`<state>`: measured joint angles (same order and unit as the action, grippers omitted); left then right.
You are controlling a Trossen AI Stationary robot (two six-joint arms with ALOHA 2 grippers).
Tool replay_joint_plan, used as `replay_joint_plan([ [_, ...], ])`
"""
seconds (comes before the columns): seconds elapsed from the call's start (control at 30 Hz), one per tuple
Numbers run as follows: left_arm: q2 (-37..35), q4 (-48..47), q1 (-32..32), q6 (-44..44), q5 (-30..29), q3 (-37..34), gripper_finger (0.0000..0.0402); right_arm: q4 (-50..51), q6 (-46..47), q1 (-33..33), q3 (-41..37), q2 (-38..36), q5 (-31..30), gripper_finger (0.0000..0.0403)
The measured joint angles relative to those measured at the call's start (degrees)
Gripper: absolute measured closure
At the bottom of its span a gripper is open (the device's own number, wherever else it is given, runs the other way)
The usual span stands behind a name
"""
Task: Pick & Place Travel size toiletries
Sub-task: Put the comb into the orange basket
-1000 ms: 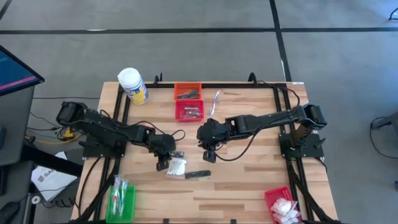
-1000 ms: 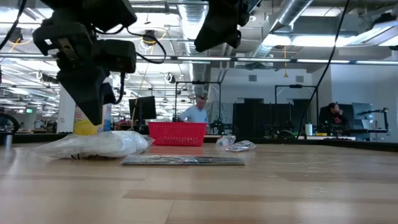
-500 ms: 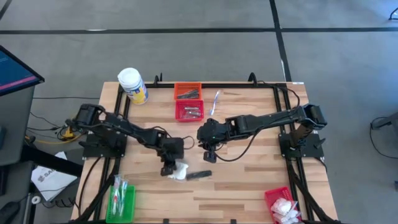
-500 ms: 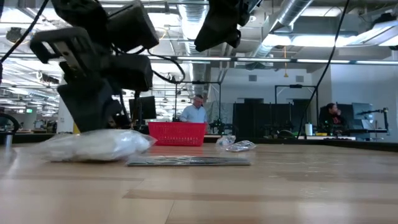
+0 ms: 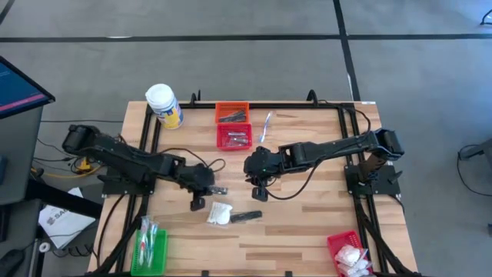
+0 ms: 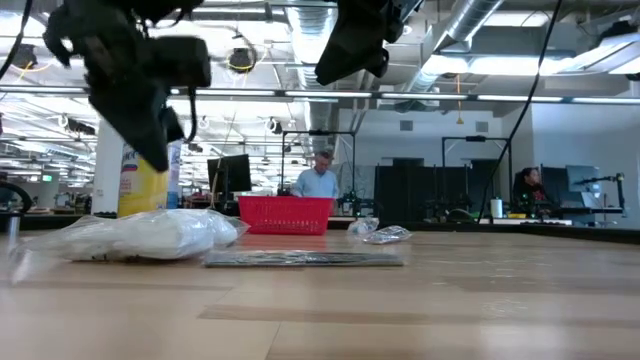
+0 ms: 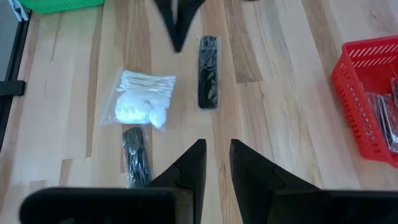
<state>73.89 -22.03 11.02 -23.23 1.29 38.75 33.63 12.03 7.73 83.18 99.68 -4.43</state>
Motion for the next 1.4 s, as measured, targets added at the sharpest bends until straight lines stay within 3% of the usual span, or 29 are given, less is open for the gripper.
replay_joint_plan([
  [0.3, 1.78, 0.18, -8.32, -2.09, 2.19, -4.80, 0.0402, -0.16, 0.04, 0.00, 0.00, 0.00, -0.02, 0.0337],
  [0.73, 15.12, 8.26, -14.85, 3.61, 12.42, -2.76, 0.0401, 1.08, 1.57, 0.97, 0.00, -0.02, -0.04, 0.0337],
  [1.0, 18.95, 19.87, -15.62, 7.99, 7.53, -1.08, 0.0402, 2.04, 1.55, 1.65, 0.00, -0.04, -0.03, 0.0337],
  [1.17, 18.81, 20.81, -15.62, 7.55, 0.48, -0.97, 0.0402, 2.51, 1.55, 1.13, 0.00, -0.04, -0.04, 0.0337],
  [1.4, 15.32, 22.21, -14.57, 7.79, -0.23, -0.97, 0.0402, 3.07, 0.62, 1.09, 0.00, -0.04, -0.08, 0.0337],
])
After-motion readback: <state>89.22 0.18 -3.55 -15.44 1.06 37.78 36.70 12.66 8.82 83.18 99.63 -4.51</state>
